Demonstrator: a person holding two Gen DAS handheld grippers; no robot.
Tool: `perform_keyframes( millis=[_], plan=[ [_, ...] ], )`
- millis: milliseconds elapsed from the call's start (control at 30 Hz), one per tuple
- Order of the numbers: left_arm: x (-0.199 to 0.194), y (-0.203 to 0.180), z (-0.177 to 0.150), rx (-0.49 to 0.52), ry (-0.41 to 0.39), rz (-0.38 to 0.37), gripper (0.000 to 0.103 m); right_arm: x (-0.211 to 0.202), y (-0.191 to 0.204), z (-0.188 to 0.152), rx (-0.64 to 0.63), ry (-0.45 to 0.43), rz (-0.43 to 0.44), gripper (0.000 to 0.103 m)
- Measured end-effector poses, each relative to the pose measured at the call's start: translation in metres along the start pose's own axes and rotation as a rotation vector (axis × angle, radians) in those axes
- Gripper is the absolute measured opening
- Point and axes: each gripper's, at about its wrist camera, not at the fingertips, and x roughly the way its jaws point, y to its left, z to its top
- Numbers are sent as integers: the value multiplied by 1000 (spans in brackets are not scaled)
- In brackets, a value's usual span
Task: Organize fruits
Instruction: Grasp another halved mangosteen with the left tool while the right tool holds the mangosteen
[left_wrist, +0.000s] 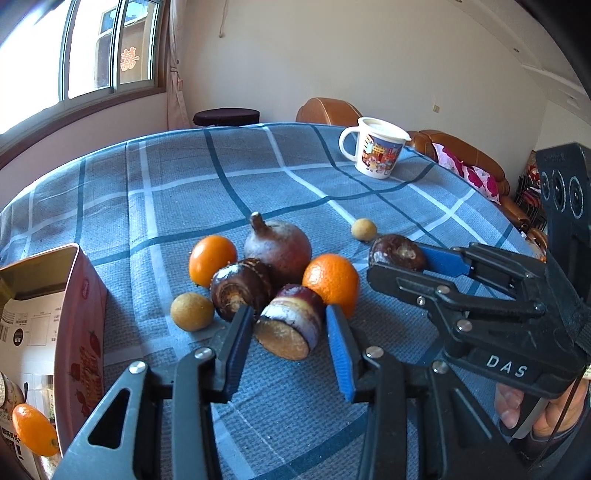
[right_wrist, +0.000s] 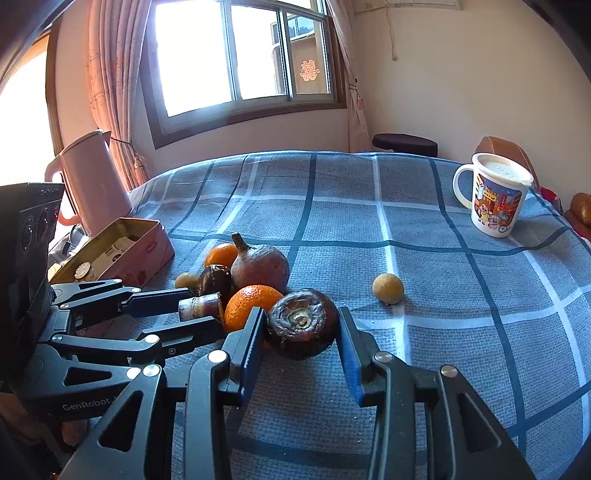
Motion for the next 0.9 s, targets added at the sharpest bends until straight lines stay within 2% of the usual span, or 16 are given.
perform_keyframes(
  millis=[300, 667, 900],
  plan=[
    [-14, -1, -1, 8, -70, 9, 40, -5, 2, 0, -10, -27, 10, 40],
    [-18, -5, -3, 26, -85, 28, 39, -9, 3, 0, -15, -49, 16, 40],
    [-31, -5, -5, 20, -155, 48, 39, -15, 4, 0, -21, -82, 25, 40]
  ],
)
